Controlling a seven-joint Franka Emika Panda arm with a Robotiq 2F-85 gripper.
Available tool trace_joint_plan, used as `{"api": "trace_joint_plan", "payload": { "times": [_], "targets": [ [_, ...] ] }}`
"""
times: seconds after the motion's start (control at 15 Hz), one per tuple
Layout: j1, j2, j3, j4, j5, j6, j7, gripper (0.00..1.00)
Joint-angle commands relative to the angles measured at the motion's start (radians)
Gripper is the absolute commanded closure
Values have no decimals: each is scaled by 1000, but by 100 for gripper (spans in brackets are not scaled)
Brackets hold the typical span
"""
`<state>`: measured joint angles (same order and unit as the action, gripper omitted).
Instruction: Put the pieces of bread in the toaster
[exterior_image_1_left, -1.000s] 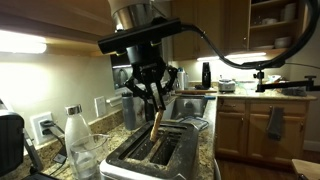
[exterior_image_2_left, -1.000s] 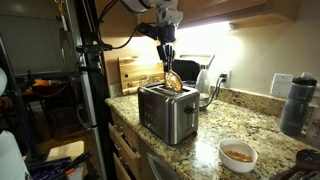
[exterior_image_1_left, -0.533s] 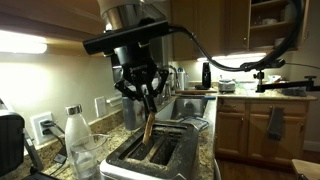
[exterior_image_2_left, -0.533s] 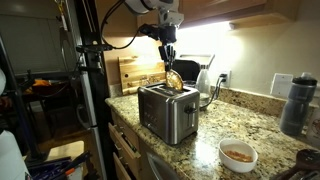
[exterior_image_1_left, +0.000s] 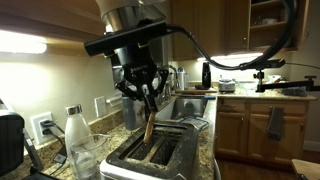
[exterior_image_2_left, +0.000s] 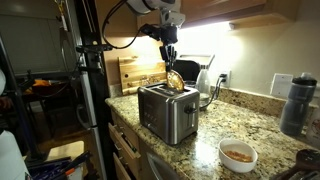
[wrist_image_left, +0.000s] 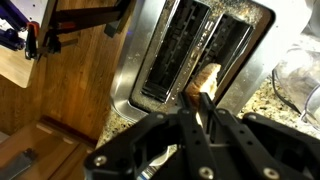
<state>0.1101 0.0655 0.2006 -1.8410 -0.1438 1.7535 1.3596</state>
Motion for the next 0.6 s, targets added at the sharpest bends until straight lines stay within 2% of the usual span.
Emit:
{"api": "trace_joint_plan", "payload": {
  "times": [0.0, 0.47, 0.53],
  "targets": [
    [23, 3, -26, 8, 14, -39, 25, 90],
    [25, 10, -30, 11, 10, -72, 26, 90],
    [26, 10, -30, 11, 11, -73, 26, 62]
  ]
}}
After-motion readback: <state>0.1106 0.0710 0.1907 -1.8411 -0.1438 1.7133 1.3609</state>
